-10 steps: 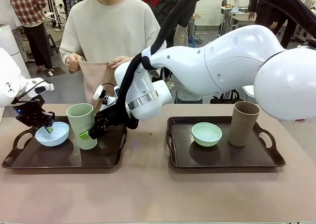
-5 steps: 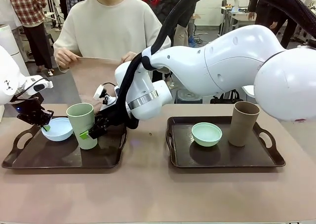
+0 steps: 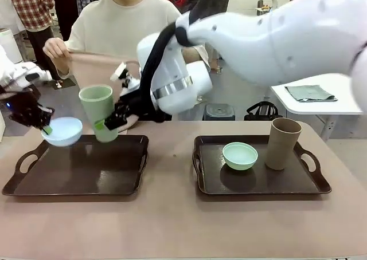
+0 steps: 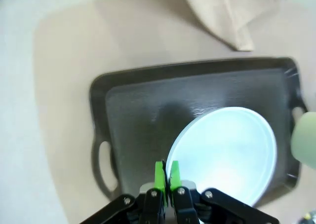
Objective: Set up a tray with a mat and arrange the tableware.
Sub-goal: Pick up the Picnic Bowl and Reusable plastic cup from the Handle tray in front of the human's position and hold them in the air.
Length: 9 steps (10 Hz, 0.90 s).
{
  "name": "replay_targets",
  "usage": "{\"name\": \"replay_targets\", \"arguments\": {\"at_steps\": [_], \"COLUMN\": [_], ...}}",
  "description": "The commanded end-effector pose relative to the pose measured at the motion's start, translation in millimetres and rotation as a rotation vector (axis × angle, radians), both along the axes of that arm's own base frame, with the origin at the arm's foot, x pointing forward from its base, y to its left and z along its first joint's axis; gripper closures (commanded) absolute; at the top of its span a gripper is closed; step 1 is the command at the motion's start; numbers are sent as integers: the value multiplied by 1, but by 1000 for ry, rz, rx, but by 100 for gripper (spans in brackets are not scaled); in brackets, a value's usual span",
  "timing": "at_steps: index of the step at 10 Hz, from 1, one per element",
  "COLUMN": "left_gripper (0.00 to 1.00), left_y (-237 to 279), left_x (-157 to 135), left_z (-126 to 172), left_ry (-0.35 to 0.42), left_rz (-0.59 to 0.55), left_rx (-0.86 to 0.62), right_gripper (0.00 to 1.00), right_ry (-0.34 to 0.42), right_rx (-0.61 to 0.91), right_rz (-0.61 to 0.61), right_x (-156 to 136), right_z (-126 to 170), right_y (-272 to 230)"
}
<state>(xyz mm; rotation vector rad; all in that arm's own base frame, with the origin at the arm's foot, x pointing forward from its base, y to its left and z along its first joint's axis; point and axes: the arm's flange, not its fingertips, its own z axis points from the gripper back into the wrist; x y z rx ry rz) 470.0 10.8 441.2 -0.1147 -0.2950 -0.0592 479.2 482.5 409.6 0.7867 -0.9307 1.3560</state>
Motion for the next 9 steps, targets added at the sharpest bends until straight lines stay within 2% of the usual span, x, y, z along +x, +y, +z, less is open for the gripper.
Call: {"name": "replay_targets", "arguments": {"at_steps": [1, 3, 5, 6, 9], "left_gripper": [100, 100, 100, 100, 100], "left_y": [-6, -10, -16, -6, -6], "left_x": [-17, -29, -42, -32, -32], "left_z": [50, 96, 120, 110, 110], "left_ry": [-71, -131, -162, -162, -162], "left_rz": [45, 62, 66, 29, 29], "left_rx": [-30, -17, -11, -29, -29], "right_gripper": [100, 100, 100, 100, 100], "right_ry": [-43, -93, -106, -114, -114], "right_rx": [-60, -56, -42, -23, -23], "right_rz": [-64, -86, -85, -68, -68], "right_x": [-31, -45, -57, -47, -47], "right_z": [39, 85, 114, 93, 93], "right_y": [-18, -17, -14, -19, -19]}}
